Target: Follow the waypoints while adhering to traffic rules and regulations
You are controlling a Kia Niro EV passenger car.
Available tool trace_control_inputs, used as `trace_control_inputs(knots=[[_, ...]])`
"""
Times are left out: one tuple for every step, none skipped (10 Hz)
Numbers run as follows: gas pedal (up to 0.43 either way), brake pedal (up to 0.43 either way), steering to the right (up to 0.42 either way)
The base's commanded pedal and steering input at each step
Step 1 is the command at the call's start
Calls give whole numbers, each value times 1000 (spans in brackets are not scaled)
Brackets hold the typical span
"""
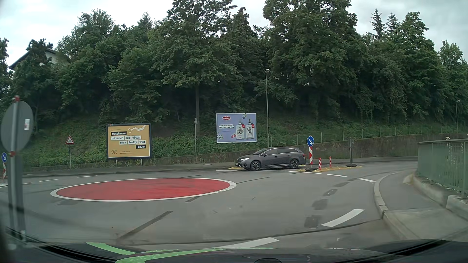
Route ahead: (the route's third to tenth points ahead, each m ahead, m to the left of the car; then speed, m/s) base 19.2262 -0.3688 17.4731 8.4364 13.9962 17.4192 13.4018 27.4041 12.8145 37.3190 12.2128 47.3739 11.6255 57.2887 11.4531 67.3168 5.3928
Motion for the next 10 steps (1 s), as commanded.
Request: trace_control_inputs(knots=[[0,128,69],[0,110,96],[0,104,118],[0,98,147],[0,98,173],[0,98,186],[0,98,191],[0,98,192],[0,91,189],[0,85,178]])
